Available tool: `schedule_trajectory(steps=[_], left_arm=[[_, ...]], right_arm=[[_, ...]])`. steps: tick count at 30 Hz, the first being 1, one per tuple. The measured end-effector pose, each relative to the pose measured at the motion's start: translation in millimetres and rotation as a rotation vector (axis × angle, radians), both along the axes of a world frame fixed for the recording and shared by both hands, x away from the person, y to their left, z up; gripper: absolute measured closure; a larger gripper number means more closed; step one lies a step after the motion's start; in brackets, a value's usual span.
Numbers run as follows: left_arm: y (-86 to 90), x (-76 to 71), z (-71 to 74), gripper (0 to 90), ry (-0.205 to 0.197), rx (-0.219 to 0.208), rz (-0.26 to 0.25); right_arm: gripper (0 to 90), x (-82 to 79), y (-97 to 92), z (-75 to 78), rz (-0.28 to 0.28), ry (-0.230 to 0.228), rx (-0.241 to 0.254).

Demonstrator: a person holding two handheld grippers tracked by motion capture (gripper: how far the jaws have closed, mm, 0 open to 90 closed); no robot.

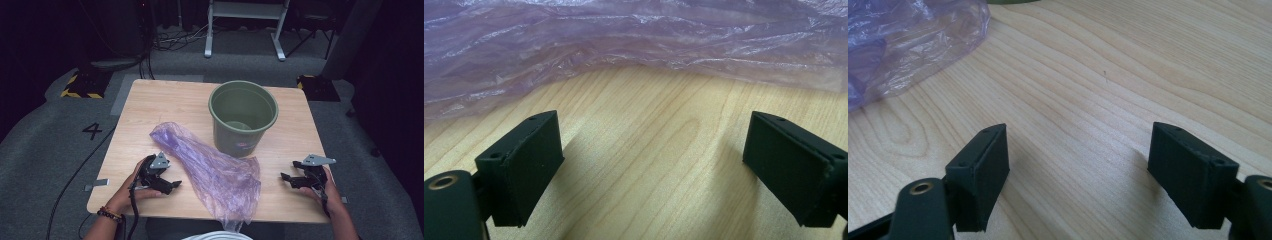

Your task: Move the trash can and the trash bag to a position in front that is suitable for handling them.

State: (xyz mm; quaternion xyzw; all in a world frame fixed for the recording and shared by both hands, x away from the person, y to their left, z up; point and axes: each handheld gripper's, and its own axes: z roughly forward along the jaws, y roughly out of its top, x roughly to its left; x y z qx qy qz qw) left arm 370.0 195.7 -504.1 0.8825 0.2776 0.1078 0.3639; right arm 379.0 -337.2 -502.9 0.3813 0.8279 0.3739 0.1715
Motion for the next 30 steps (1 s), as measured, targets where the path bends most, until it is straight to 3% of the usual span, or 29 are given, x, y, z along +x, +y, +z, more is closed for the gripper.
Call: schedule_trajectory(steps=[15, 19, 24, 30], left_arm=[[0.0, -0.1, -0.1, 8.7, -0.001, 0.001, 0.002], [0.0, -0.1, -0.1, 8.7, -0.001, 0.001, 0.001], [0.0, -0.1, -0.1, 8.7, -0.001, 0.001, 0.002], [0.0, -0.1, -0.1, 8.7, -0.001, 0.001, 0.002]], right_arm=[[25.6, -0.7, 0.6, 0.6, 0.004, 0.001, 0.004], [27.3, -3.5, 2.5, 8.0, -0.002, -0.023, 0.036], [30.7, -18.6, 27.5, 30.1, 0.092, -0.094, 0.07], [33.1, -29.1, 56.1, 36.8, 0.182, -0.097, 0.095]])
